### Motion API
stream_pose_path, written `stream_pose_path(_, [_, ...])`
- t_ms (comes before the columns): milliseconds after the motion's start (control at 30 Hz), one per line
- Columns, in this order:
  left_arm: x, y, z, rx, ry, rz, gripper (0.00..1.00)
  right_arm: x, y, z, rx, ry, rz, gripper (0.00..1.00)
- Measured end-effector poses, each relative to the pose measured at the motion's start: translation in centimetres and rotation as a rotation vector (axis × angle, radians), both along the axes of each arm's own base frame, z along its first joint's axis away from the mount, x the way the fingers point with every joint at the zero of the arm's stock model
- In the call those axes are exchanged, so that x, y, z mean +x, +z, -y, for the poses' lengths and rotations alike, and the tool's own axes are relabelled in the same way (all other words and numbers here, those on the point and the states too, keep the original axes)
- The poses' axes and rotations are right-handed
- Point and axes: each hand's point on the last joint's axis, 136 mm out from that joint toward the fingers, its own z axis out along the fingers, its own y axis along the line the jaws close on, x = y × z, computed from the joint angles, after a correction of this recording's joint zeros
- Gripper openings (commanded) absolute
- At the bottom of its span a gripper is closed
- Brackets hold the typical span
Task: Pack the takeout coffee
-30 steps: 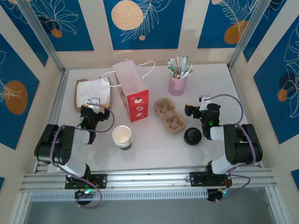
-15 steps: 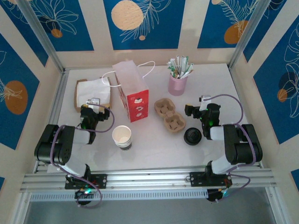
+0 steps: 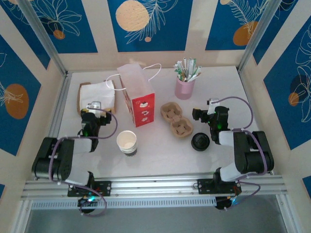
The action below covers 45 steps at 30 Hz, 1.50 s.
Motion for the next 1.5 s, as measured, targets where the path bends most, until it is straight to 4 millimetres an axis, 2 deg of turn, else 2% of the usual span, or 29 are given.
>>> stream_pose_path(233, [-2.3, 5.1, -0.8, -0.051, 0.046, 0.117, 1.0, -0.6, 5.2, -1.2, -0.01, 0.013, 0.067, 0.99])
stream_pose_path(333, [-3.4, 7.1, -0.9, -0.107, 0.055, 0.142, 1.0, -1.1, 8.7, -1.9, 0.014, 0.024, 0.108, 0.99])
stream_pose_path(500, [-5.4, 12.2, -0.1, -0.272, 0.023, 0.193, 1.0, -3.2, 15.0, -3.7, 0.112, 0.049, 0.174, 0.99])
stream_pose_path(633, [-7.7, 16.3, 0.6, -0.412, -0.012, 0.204, 1.0, -5.3, 18.5, -5.1, 0.206, 0.08, 0.127, 0.99])
stream_pose_path(700, [-9.5, 18.2, 0.9, -0.473, -0.029, 0.2, 1.0, -6.4, 20.2, -5.8, 0.249, 0.096, 0.09, 0.99])
stream_pose_path(767, [-11.4, 19.2, 1.2, -0.517, -0.045, 0.189, 1.0, -7.4, 20.9, -6.1, 0.274, 0.106, 0.052, 0.99])
stream_pose_path(900, [-15.0, 19.5, 1.9, -0.569, -0.099, 0.158, 1.0, -9.2, 19.9, -6.2, 0.322, 0.104, -0.065, 0.99])
stream_pose_path(1000, [-16.6, 18.2, 2.6, -0.594, -0.127, 0.1, 1.0, -10.1, 18.1, -5.7, 0.368, 0.082, -0.169, 0.99])
stream_pose_path(1100, [-17.3, 17.1, 2.9, -0.641, -0.132, 0.059, 1.0, -10.6, 17.1, -5.1, 0.414, 0.064, -0.229, 0.99])
stream_pose_path(1200, [-17.3, 15.8, 3.2, -0.699, -0.119, 0.021, 1.0, -10.6, 16.4, -5.4, 0.445, 0.083, -0.275, 1.0])
stream_pose_path(1267, [-17.0, 14.8, 3.5, -0.728, -0.118, -0.017, 1.0, -10.6, 15.8, -6.0, 0.457, 0.105, -0.31, 0.96])
stream_pose_path(1400, [-15.6, 12.6, 4.8, -0.761, -0.127, -0.147, 1.0, -11.2, 14.4, -7.7, 0.456, 0.165, -0.391, 0.82])
stream_pose_path(1500, [-14.6, 10.4, 5.6, -0.772, -0.123, -0.261, 0.97, -12.3, 13.3, -10.4, 0.42, 0.25, -0.46, 0.69])
